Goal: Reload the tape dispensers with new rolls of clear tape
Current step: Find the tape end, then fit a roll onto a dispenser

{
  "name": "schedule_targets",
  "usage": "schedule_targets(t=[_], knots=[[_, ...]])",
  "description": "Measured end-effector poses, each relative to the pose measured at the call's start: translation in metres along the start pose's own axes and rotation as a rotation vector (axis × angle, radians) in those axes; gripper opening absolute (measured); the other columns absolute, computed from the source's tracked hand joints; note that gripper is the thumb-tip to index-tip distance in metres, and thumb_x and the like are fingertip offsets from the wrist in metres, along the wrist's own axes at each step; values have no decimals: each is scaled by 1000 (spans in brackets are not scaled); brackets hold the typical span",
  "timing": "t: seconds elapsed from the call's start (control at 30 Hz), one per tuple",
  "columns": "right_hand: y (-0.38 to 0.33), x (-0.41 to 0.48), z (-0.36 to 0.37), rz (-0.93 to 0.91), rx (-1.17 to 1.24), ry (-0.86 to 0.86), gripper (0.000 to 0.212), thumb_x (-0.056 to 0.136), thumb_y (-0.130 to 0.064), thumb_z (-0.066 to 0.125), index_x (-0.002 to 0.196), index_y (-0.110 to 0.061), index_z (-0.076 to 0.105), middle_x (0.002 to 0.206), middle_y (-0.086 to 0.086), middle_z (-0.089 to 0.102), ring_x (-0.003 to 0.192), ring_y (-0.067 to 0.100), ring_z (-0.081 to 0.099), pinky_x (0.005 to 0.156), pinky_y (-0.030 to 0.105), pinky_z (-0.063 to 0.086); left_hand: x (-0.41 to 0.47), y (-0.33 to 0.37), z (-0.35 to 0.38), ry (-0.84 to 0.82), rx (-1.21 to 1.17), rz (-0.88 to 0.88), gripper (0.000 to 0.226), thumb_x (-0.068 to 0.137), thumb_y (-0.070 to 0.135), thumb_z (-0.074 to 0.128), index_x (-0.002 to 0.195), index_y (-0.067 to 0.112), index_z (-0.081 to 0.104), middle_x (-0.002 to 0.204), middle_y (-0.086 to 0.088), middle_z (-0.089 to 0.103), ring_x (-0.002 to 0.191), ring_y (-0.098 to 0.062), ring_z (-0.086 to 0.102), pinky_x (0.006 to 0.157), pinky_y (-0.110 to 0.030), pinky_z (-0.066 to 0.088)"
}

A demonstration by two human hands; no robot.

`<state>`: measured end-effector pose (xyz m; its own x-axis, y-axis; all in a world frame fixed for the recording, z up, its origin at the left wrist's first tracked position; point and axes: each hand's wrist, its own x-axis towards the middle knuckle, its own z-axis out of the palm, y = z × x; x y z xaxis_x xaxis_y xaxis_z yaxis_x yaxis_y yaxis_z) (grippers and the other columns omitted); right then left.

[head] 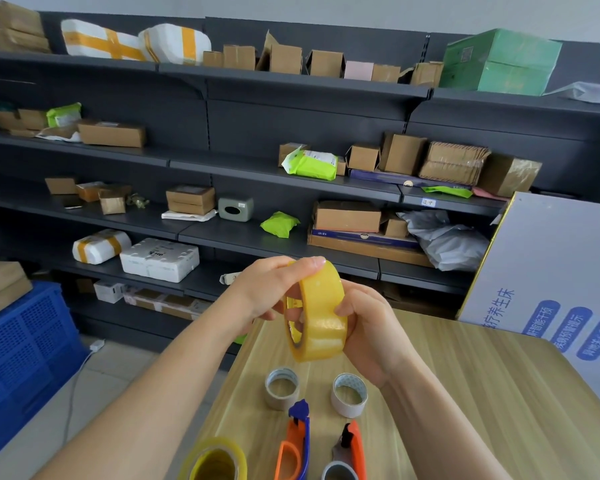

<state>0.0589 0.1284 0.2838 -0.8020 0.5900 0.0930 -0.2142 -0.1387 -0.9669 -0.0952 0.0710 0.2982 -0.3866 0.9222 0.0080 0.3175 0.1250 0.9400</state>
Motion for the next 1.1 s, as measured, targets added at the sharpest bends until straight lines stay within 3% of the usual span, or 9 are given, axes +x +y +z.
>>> schedule_targets(t=[0.07,0.13,0.23,0.3,0.37,0.47,0.73,0.87,1.1], knots=[[1,-2,0,3,43,-24,45,69,-7,46,109,3,66,101,23,68,92,35,67,83,48,56,-2,3,1,-12,36,13,59,73,77,51,92,24,68,80,5,66,66,-11,59,68,-29,43],[1,-3,1,9,75,-30,44,72,-8,47,111,2,65,100,22,71,89,32,71,80,44,59,-4,1,6,64,143,121,49,86,71,39,102,33,68,94,16,66,87,-6,60,79,-25,42],[-1,-3,2,29,115,2,41,72,-10,50,108,4,65,98,24,69,85,32,70,77,44,58,-13,-2,11,308,259,531,45,96,53,40,116,24,68,113,15,63,108,1,55,90,-16,41],[-4,-3,2,34,141,19,45,71,-11,51,110,8,64,101,29,67,87,35,68,82,52,55,-16,-9,9,300,356,771,44,94,47,44,116,17,69,115,9,65,112,-3,56,95,-27,44],[-6,-5,2,41,154,40,49,71,-11,50,113,10,63,110,33,65,94,38,67,90,61,49,-17,-16,5,289,487,886,49,91,51,48,119,15,67,120,4,64,118,-11,53,97,-43,43],[-5,-8,2,58,179,77,57,65,-12,56,117,14,58,119,40,58,99,41,62,95,69,41,-22,-13,2,303,620,1003,56,84,56,56,116,11,70,121,-2,64,119,-20,53,94,-48,43],[-1,-17,-2,30,190,89,52,69,-10,46,114,11,61,112,37,62,101,41,62,96,60,46,-35,-14,17,325,514,987,47,77,44,70,103,6,74,109,-2,68,104,-18,57,87,-36,49],[3,-22,-5,44,227,68,44,70,-8,44,103,5,69,102,28,69,88,31,70,75,41,59,-39,-12,23,288,481,905,47,71,47,73,99,8,74,102,2,68,100,-13,57,82,-34,50],[4,-31,-6,75,195,91,40,85,5,28,96,4,67,88,21,72,75,24,72,61,34,59,-46,-10,32,288,511,863,41,71,44,71,92,10,70,94,2,66,93,-12,56,80,-29,46]])
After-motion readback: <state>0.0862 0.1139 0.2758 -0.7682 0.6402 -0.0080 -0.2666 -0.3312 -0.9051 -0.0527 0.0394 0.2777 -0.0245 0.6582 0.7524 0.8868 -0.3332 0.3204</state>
